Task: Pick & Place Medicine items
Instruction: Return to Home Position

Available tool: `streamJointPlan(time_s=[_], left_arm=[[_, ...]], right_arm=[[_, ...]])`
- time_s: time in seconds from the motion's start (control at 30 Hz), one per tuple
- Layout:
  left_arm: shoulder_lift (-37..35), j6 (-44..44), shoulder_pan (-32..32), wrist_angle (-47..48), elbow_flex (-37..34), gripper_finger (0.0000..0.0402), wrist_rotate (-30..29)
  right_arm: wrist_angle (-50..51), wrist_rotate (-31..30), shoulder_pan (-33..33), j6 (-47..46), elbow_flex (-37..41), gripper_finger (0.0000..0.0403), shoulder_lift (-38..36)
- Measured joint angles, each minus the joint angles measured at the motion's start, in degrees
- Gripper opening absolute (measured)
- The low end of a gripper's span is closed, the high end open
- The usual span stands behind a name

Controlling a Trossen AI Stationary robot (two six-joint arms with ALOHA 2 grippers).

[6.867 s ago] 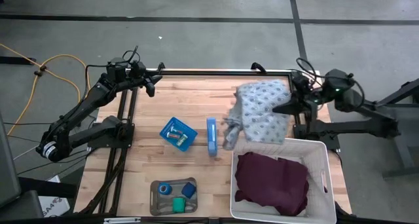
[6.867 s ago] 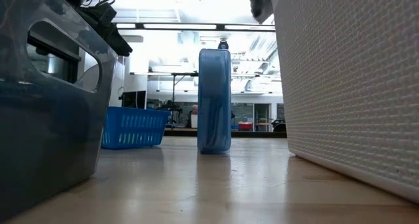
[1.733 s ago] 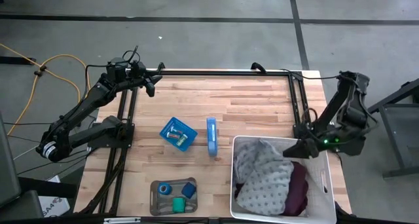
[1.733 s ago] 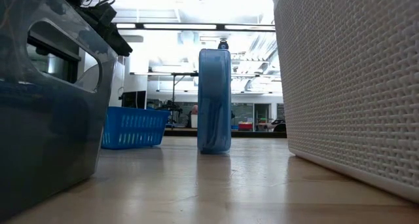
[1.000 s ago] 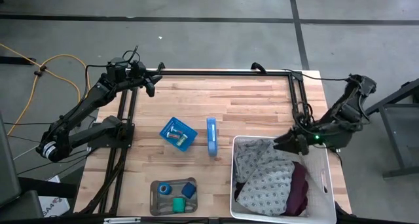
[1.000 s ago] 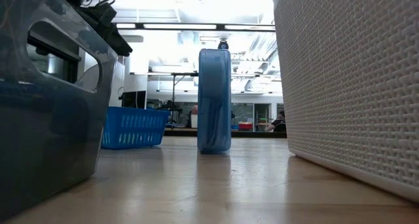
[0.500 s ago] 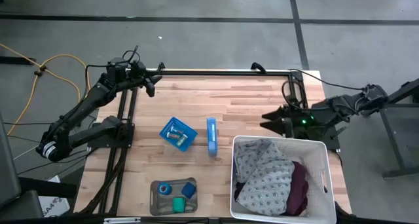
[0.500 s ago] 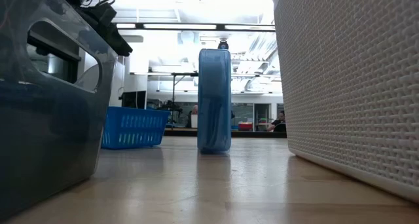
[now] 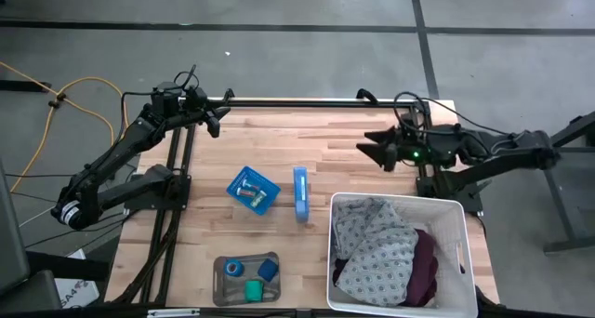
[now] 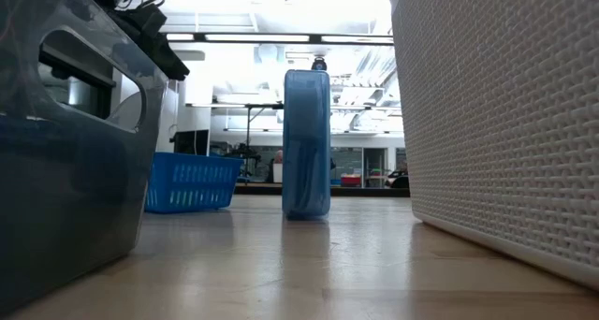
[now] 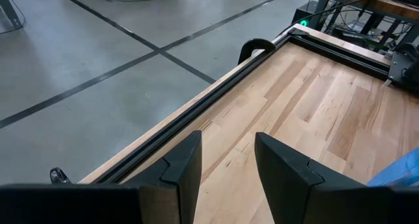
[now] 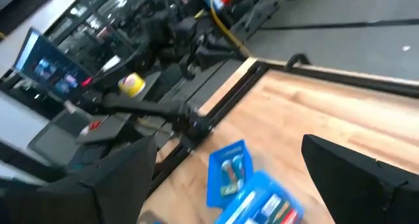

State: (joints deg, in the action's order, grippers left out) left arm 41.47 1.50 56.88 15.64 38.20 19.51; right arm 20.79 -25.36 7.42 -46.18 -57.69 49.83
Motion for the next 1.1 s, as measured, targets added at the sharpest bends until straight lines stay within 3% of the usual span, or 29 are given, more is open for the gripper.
streamJointPlan(time_s=[0.4,1.1], left_arm=[[-0.01,0.0,-0.01,0.0,0.0,0.0136,0.0],[0.01,0.01,-0.01,0.0,0.0,0.0136,0.0]], right_arm=[[-0.09,-2.95,-7.59,-0.04,0.0,0.0369,-0.8],[-0.06,-2.41,-7.93,3.84,0.0,0.0369,-1.5]])
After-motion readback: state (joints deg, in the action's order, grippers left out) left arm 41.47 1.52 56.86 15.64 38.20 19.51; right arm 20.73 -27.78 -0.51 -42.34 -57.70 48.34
